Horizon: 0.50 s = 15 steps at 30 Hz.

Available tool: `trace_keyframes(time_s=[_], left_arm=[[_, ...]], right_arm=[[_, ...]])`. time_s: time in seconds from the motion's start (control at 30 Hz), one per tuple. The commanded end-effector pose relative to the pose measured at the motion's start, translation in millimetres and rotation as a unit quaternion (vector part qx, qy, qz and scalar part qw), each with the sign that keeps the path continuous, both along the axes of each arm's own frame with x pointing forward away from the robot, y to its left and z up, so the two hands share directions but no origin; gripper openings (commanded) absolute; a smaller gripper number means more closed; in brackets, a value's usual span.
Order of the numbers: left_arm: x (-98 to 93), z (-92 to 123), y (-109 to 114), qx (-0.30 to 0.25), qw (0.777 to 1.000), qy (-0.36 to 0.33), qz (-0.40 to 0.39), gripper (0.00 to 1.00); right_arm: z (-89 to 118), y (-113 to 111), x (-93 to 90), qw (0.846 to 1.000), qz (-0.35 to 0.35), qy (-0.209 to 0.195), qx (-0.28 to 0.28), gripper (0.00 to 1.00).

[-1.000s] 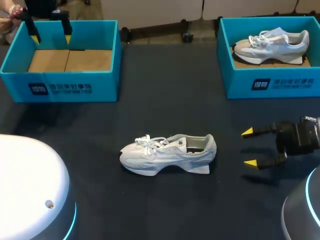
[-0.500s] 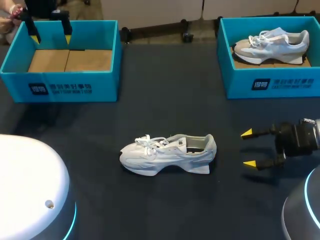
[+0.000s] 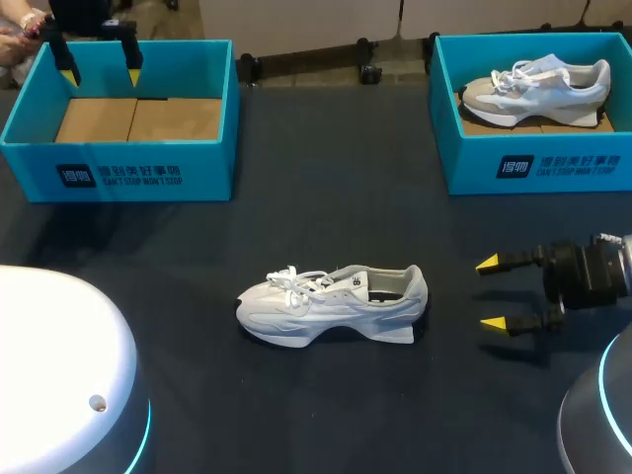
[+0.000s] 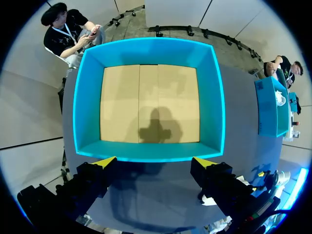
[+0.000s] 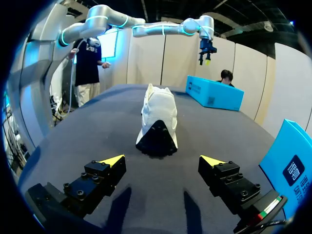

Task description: Take the shoe out of the shoebox, open the shoe tongue, remove and reinsert the insole, then place the shoe into the shoebox

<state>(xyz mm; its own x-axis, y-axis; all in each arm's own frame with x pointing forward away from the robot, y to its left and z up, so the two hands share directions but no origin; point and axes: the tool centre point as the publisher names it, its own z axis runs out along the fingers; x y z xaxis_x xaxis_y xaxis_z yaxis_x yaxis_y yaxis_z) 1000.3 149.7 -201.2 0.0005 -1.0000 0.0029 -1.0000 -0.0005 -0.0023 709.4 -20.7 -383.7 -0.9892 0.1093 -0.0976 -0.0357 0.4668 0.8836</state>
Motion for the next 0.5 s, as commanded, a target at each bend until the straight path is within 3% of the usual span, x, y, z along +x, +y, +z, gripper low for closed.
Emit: trace_keyframes(time_s=[0.03, 0.5], left_arm=[[-0.2, 1, 0, 0.001, 1.0, 0.001, 0.0, 1.0], [-0.2, 1, 0, 0.001, 1.0, 0.001, 0.0, 1.0]], right_arm=[[0, 1, -0.7, 1.0, -0.001, -0.001, -0.001, 1.0], [-5, 13, -1.9, 1.0, -0.026, 0.005, -0.008, 1.0]])
